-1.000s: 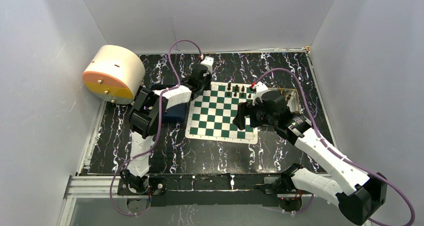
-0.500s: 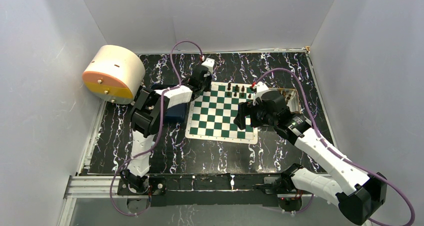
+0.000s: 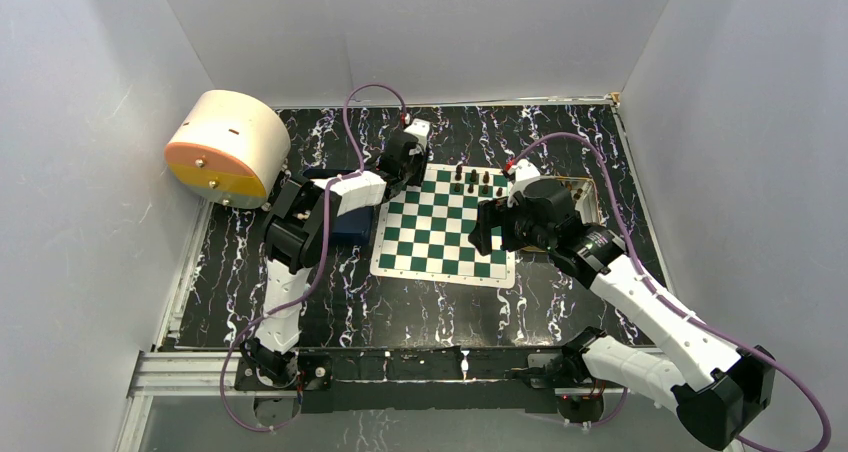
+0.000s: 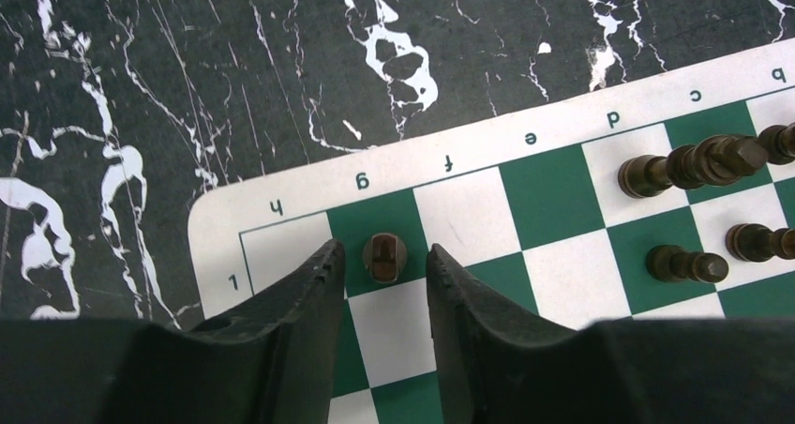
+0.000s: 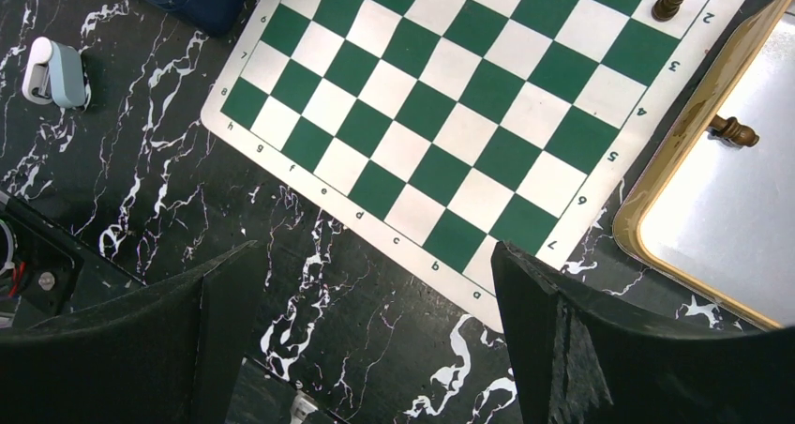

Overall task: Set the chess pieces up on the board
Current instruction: Place the chess piece on the chessboard, then pick up the chess piece from the storage box.

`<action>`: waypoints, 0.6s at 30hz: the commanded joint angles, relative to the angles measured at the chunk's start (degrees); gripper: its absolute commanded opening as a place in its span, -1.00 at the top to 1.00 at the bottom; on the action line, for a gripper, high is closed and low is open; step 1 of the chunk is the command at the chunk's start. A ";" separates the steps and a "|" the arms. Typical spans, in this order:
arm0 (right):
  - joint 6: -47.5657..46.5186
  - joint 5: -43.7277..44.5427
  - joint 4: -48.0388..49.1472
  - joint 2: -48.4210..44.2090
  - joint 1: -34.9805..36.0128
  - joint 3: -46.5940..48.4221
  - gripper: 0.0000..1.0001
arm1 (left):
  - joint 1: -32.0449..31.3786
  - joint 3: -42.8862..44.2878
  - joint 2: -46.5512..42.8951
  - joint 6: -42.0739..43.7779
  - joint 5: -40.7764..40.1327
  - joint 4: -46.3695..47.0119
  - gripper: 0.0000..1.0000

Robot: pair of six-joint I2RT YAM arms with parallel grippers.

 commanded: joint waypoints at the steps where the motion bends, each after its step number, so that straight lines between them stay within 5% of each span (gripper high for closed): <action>1: 0.15 0.07 1.84 0.22 0.24 2.16 -0.97 | 0.28 2.76 -1.55 -0.41 -0.13 -2.99 0.23; 11: 2.87 1.27 3.38 2.80 0.27 2.55 -0.97 | 0.46 3.87 -14.35 -0.43 -0.43 -9.71 -0.03; 18: 3.46 8.55 2.62 7.25 0.18 5.95 -0.97 | 0.46 -4.42 -28.78 -2.62 0.50 -13.69 -0.19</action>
